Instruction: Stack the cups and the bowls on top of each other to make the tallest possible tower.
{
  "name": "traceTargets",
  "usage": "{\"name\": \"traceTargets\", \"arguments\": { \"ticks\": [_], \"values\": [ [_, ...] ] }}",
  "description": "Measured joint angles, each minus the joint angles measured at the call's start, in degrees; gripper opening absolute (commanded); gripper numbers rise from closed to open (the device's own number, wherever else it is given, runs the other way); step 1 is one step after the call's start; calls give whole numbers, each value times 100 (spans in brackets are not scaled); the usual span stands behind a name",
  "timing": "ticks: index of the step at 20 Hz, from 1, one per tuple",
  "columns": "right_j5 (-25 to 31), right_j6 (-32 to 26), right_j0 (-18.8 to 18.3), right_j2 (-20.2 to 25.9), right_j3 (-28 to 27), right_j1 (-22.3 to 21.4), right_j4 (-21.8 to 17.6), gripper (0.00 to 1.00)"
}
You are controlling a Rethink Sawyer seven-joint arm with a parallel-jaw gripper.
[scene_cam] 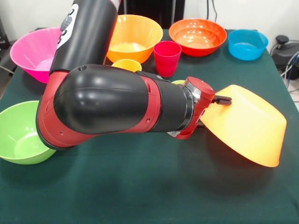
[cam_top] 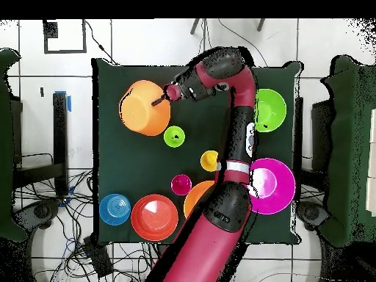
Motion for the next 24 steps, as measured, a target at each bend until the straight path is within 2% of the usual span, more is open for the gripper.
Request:
{"name": "traceTargets", "arguments": {
  "ticks": [13,24],
  "values": [
    [15,-38,0,142,-91,2,-193,100],
    [235,-481,-3,499,-227,8,-711,100]
  ]
}}
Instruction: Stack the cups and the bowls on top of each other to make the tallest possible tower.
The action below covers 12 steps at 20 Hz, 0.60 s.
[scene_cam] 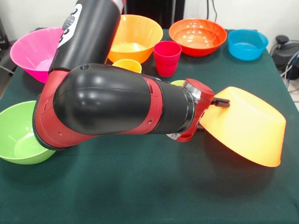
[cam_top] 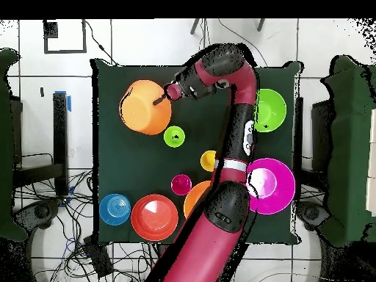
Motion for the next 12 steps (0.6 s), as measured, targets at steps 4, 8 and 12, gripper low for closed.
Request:
{"name": "traceTargets", "arguments": {
  "ticks": [4,8,12],
  "values": [
    [-1,-108,-7,89,-31,3,-114,100],
    [-1,-202,-17,155,-38,4,-214,100],
    [-1,-218,-31,196,-60,4,-303,100]
  ]
}}
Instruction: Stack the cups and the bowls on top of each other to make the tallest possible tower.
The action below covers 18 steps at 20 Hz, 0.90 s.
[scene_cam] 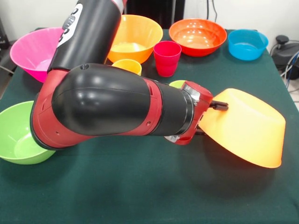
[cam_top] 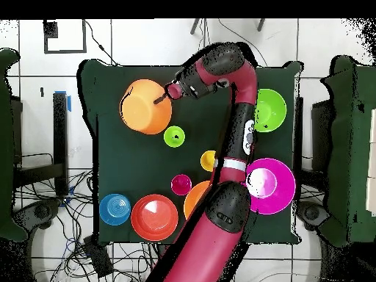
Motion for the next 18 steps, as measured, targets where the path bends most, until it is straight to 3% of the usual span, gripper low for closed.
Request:
{"name": "traceTargets", "arguments": {
  "ticks": [18],
  "values": [
    [312,-1,-145,364,-104,88,-682,100]
  ]
}}
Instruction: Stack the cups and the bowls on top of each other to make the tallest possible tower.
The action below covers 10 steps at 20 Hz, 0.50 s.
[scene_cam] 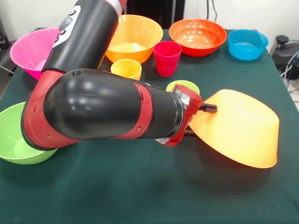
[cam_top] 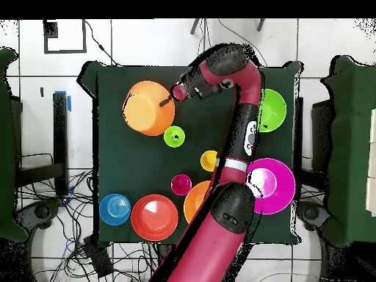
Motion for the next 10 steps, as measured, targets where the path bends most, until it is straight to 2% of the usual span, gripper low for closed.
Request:
{"name": "traceTargets", "arguments": {
  "ticks": [5,10],
  "values": [
    [16,-1,-43,29,-17,29,-164,100],
    [8,-19,-82,92,-95,176,-747,100]
  ]
}}
